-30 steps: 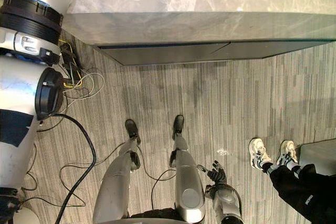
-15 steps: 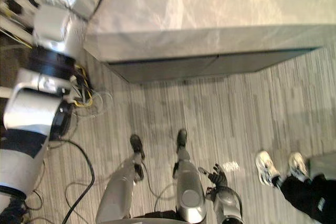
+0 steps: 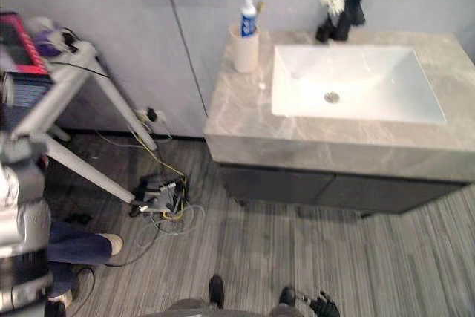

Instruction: Organize washtable

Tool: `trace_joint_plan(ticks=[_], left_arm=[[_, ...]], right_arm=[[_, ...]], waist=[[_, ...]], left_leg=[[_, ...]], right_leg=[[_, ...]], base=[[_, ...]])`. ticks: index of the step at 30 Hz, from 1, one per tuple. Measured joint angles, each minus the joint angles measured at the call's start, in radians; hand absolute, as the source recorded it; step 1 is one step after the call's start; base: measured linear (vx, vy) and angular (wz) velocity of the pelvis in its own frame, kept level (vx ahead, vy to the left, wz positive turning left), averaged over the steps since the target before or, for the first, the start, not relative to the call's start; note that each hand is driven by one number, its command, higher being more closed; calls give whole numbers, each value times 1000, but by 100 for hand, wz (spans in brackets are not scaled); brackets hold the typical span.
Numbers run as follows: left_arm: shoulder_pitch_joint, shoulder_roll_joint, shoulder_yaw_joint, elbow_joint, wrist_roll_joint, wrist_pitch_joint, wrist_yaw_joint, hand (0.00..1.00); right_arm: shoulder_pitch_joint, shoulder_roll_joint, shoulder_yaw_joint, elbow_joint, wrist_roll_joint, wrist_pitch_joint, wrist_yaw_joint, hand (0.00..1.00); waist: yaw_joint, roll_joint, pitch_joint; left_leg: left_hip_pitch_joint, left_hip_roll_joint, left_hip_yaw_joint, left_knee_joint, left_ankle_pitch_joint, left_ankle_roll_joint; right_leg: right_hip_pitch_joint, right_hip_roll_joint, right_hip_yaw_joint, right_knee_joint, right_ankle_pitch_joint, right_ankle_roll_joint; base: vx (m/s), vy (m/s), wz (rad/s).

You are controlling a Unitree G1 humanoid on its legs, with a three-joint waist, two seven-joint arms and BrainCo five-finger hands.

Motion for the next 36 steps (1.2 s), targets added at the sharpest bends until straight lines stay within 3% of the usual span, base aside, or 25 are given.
trace_joint_plan(ticks=[4,7,11,12,14,18,23,25,27,32,33,34,35,36], left_arm=[[215,-195,32,50,-73,12,-17,100],[326,-333,26,154,-98,39,-46,100],[328,-339,13,468,-78,81,-100,100],[325,-339,13,531,-69,84,-110,0],[271,-339,15,803,-4,111,-125,0],[222,-341,12,1126,167,178,-140,0],[190,-339,5,1152,219,198,-156,0],[147,-326,-34,1152,273,190,-154,0],[116,-318,-62,1150,296,187,-154,0],[59,-309,-131,1138,335,170,-152,0],[45,-311,-140,1138,338,170,-151,0],[36,-313,-139,1139,339,170,-151,0],[32,-312,-133,1137,343,168,-149,0],[28,-316,-130,1137,344,167,-146,0]], right_arm=[[13,16,-41,4,7,4,0,0],[14,26,-39,-3,52,4,1,0],[21,51,-36,-51,62,3,0,0],[22,55,-37,-59,62,3,0,0],[30,63,-38,-69,63,1,-1,0],[16,79,-40,-67,61,-1,-4,0],[-10,99,-38,-64,21,-1,-15,0],[-29,98,-33,-64,-4,0,-28,0],[-51,98,-28,-67,-18,0,-29,0],[-88,101,-28,-72,-26,-1,-43,0],[-96,103,-31,-72,-25,-1,-49,0],[-103,107,-37,-73,-25,-1,-50,0],[-122,107,-40,-75,-20,-1,-52,0],[-130,100,-46,-76,-17,0,-55,0]], waist=[[46,-13,-14],[48,-23,-22],[40,-31,-42],[36,-25,-43],[35,-36,-56],[22,-42,-58],[11,-46,-56],[12,-55,-41],[11,-44,-21],[7,-48,24],[1,-60,36],[-6,-61,41],[-16,-57,51],[-17,-53,65]], left_leg=[[5,-4,-28,-1,2,2],[17,2,-36,2,1,2],[24,17,-32,-5,1,1],[26,17,-34,-9,3,2],[37,17,-44,-25,9,7],[33,14,-64,-45,22,10],[14,13,-95,-45,33,2],[5,9,-110,-43,42,-3],[5,7,-116,-40,45,-7],[0,2,-138,-38,48,-11],[-5,10,-93,-26,22,-5],[-23,26,-7,8,-16,28],[-65,81,166,131,-74,20],[-86,122,248,238,-124,25]], right_leg=[[23,-4,-26,7,-8,-1],[34,-6,-35,28,-20,-1],[42,0,-55,54,-47,-12],[41,-1,-59,59,-54,-10],[41,-1,-73,69,-67,-9],[38,3,-94,65,-76,-3],[41,5,-124,63,-77,-5],[47,5,-144,64,-75,-1],[50,6,-148,64,-75,-2],[66,-1,-178,67,-77,-5],[73,-14,-187,69,-77,-5],[76,-18,-195,72,-77,-5],[77,-28,-200,90,-77,-5],[70,-32,-185,109,-78,-4]], base=[[35,5,24],[-2,-12,11],[-69,-39,4],[-59,-33,10],[-36,-13,16],[19,-5,18],[73,-21,21],[103,-17,25],[26,-4,12],[-4,2,16],[-50,34,9],[-70,52,18],[-40,69,-3],[-20,88,-25]])
